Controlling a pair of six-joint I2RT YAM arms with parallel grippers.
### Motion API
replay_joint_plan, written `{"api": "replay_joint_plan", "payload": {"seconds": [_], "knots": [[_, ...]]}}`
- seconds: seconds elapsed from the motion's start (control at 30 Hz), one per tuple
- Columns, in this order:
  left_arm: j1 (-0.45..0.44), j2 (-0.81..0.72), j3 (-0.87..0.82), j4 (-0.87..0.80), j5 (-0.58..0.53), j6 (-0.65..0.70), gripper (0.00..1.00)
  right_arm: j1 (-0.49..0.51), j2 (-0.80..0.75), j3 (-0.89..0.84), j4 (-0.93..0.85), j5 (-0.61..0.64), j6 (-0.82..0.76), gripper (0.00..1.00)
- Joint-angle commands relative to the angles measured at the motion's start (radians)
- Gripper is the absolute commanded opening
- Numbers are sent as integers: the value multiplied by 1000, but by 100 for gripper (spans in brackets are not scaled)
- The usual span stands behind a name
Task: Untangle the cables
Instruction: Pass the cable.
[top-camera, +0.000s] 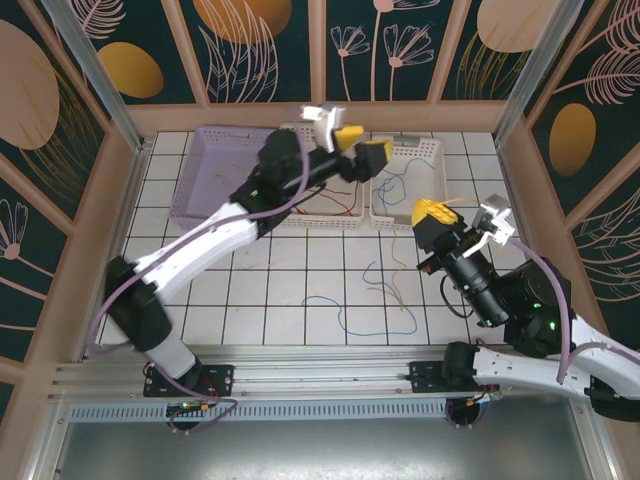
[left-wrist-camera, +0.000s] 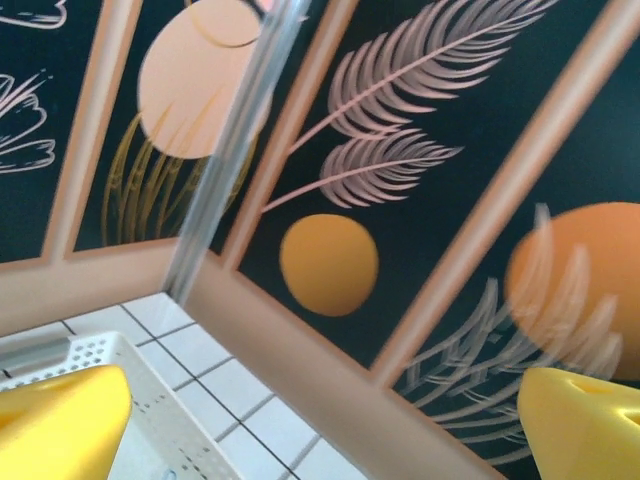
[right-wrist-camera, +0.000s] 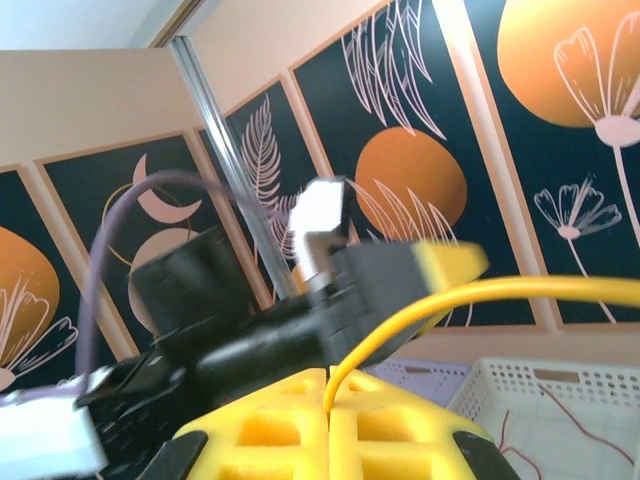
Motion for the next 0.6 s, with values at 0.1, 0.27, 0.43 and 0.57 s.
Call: {"api": "replay_joint_plan", "payload": {"seconds": [0.1,0.27,0.43,0.57], "knots": [[-52,-222,-395,316,187,-52,99,-24,102,127,-65,-18,-3,0],[-174,-245,-466,322,261,27,98,-75,166,186,-114,-105,68,0],[-196,-220,-486,302,308,49,98,-164,201,219,-160,-245,154,0],[-198,-203,-478,246,297,90,93,-215,213,220,-174,-334,199,0]]}}
